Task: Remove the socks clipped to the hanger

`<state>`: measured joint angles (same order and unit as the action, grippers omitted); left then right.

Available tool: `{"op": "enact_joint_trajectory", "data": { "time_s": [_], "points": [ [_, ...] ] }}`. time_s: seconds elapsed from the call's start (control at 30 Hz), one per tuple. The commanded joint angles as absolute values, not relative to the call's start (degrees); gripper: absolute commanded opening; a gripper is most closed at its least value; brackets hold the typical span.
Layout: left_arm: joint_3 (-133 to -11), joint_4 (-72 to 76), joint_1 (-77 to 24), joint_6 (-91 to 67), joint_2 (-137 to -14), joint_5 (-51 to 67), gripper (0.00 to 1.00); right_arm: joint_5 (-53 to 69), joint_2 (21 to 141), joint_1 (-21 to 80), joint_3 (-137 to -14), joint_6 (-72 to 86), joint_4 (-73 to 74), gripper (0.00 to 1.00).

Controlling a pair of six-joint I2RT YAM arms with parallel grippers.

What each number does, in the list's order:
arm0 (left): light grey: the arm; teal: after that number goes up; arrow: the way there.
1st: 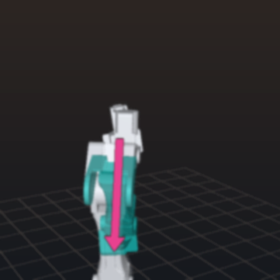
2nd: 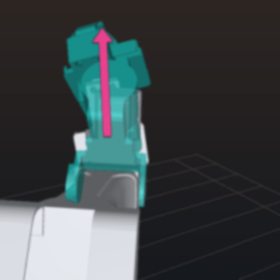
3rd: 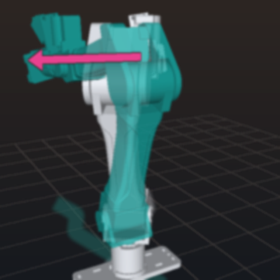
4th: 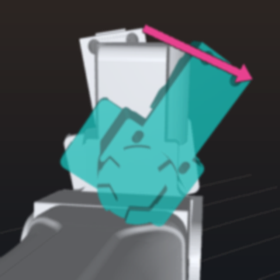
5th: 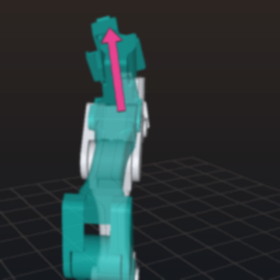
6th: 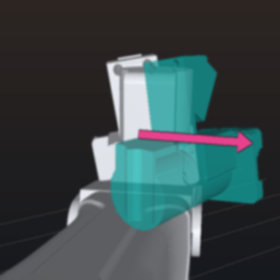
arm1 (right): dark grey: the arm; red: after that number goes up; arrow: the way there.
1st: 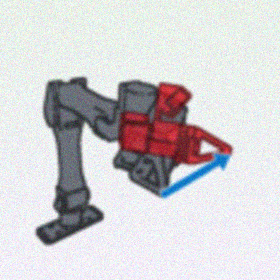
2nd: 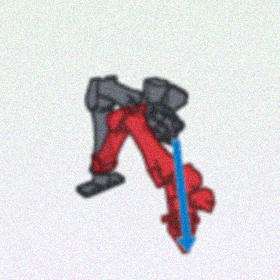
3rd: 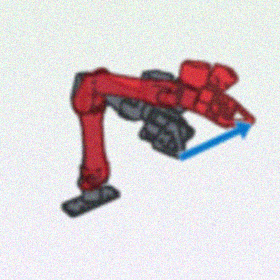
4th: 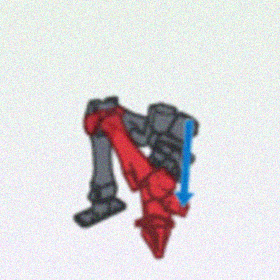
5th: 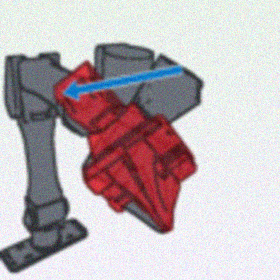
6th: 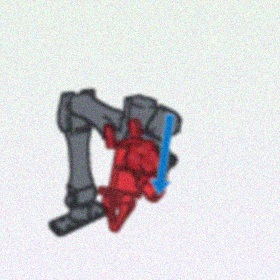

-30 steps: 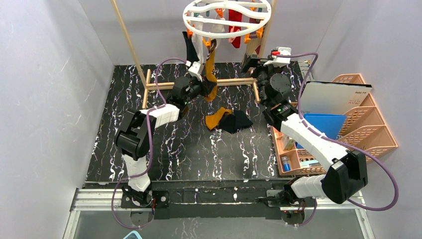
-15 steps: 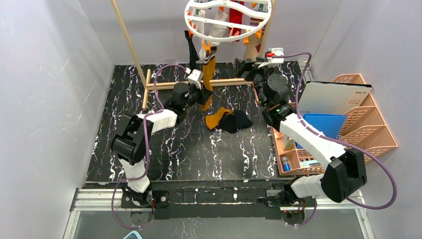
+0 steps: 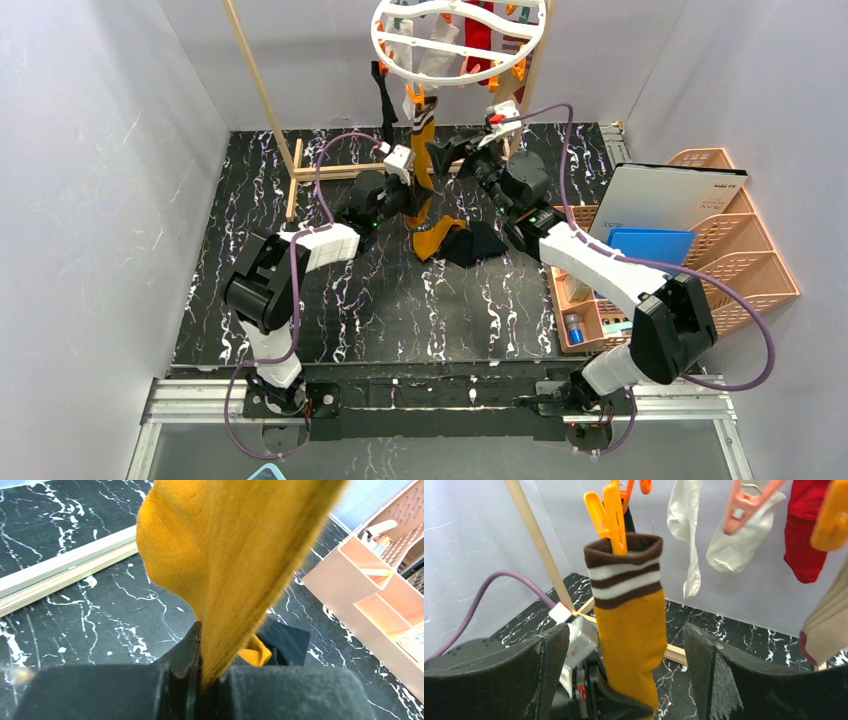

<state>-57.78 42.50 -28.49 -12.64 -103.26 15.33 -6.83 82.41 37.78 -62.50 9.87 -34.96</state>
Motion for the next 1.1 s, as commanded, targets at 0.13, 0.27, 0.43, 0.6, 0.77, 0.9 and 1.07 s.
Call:
{"op": "enact_joint_trajectory", "data": {
  "time_s": [0.13,0.27,0.43,0.6,0.77,0.9,1.07],
  "points": [
    [-60.47,41.46,-32.93,-10.82,-103.19,12.41,0.0,-11.86,88.7,39.81,-74.71,4.35,-37.13,0.91],
    [-61.1,40.51,-33.81,-9.67,-103.05,11.44,0.0,-16.19,92.3,40.01,-80.32,2.02,-33.67,0.89],
    [-61.26,39.95,-34.32,-9.06,-102.75,10.74,0.0,-20.89,96.14,40.96,-85.79,-1.18,-31.67,0.86],
    [-61.05,39.82,-34.62,-8.8,-102.43,10.29,0.0,-23.91,98.86,42.13,-88.35,-5.05,-32.9,0.85],
    [-61.02,39.51,-34.8,-8.44,-102.31,10.18,0.0,-24.43,99.69,42.27,-89.02,-6.42,-34.55,0.84],
    [-61.07,39.38,-34.89,-8.26,-102.39,10.19,0.0,-25.57,99.25,42.59,-88.55,-7.8,-36.58,0.83],
    [-61.03,39.31,-35.06,-8.26,-102.48,10.18,0.0,-26.43,97.81,42.85,-87.06,-9.24,-39.43,0.82]
  ]
}}
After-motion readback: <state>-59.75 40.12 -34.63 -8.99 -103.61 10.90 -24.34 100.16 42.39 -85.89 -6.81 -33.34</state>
